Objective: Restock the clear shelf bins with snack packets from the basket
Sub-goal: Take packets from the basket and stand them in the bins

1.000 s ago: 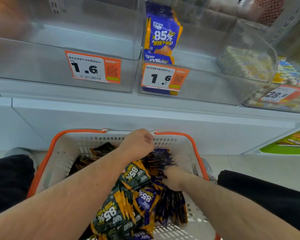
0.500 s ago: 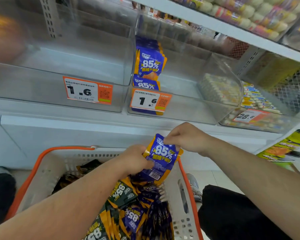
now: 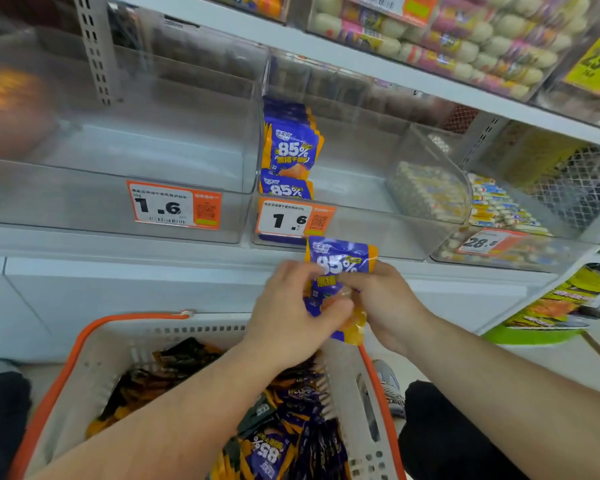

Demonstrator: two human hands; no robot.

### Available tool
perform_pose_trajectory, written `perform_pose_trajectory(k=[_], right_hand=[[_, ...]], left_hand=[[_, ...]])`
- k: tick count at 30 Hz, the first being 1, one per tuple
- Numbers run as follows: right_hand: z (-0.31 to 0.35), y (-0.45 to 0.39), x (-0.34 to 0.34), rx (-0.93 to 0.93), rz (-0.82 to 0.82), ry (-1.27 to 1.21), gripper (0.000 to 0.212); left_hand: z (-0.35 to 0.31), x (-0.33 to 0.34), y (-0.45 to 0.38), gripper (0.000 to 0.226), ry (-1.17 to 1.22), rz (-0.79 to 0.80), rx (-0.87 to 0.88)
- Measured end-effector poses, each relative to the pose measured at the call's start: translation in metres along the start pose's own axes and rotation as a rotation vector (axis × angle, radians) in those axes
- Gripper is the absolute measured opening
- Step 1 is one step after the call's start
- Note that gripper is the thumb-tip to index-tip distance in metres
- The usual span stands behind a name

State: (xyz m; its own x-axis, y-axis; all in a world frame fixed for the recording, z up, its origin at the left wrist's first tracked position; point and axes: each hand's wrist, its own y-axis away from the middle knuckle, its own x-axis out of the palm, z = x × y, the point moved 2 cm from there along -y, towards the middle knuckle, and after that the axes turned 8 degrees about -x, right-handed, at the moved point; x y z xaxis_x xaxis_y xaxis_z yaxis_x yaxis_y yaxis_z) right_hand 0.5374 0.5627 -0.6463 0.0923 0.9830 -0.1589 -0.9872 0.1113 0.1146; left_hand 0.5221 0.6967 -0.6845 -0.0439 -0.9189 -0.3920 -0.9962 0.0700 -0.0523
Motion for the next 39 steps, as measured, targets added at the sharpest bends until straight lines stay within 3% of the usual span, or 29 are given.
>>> perform_pose_trajectory(k=[2, 5, 12, 18, 22, 25, 29, 32, 34, 36, 37, 39], right_hand=[[0.005, 0.000, -0.004, 0.046, 0.103, -0.155, 0.025], [0.007, -0.003, -0.004, 0.039, 0.182, -0.186, 0.024], [0.029, -0.018, -0.001, -0.226, 0.086, 0.195, 0.019], [0.108, -0.050, 0.002, -0.378, -0.015, 0.097, 0.018], [0.121, -0.095, 0.015, -0.328, -0.141, 0.110, 0.023], [0.112, -0.125, 0.027, -0.254, -0.152, 0.246, 0.030], [0.091, -0.147, 0.045, -0.076, 0.110, 0.625, 0.011], [0.090, -0.143, 0.052, -0.033, 0.207, 0.971, 0.022], [0.096, -0.133, 0.053, -0.047, 0.188, 1.158, 0.023], [0.097, -0.124, 0.050, -0.194, -0.020, 1.181, 0.019], [0.094, -0.118, 0.046, -0.359, -0.174, 1.104, 0.019], [0.080, -0.093, 0.041, -0.911, -0.369, 0.943, 0.023]], left_hand=[[-0.001, -0.008, -0.006, 0.038, 0.124, -0.059, -0.166], [0.003, -0.012, -0.014, 0.012, 0.342, 0.046, -0.328], [-0.006, -0.028, -0.021, 0.014, 0.359, -0.110, -0.222], [-0.014, -0.042, -0.033, 0.017, 0.449, -0.147, -0.242], [-0.007, -0.039, -0.032, 0.015, 0.421, -0.126, -0.269], [-0.003, -0.036, -0.033, 0.014, 0.402, -0.103, -0.281], [0.002, -0.036, -0.033, 0.013, 0.388, -0.104, -0.292], [0.007, -0.034, -0.035, 0.013, 0.366, -0.103, -0.294], [0.009, -0.032, -0.035, 0.014, 0.346, -0.081, -0.295], [0.014, -0.031, -0.036, 0.014, 0.329, -0.061, -0.304], [0.019, -0.030, -0.035, 0.013, 0.315, -0.045, -0.313], [0.031, -0.023, -0.032, 0.015, 0.266, -0.017, -0.348]])
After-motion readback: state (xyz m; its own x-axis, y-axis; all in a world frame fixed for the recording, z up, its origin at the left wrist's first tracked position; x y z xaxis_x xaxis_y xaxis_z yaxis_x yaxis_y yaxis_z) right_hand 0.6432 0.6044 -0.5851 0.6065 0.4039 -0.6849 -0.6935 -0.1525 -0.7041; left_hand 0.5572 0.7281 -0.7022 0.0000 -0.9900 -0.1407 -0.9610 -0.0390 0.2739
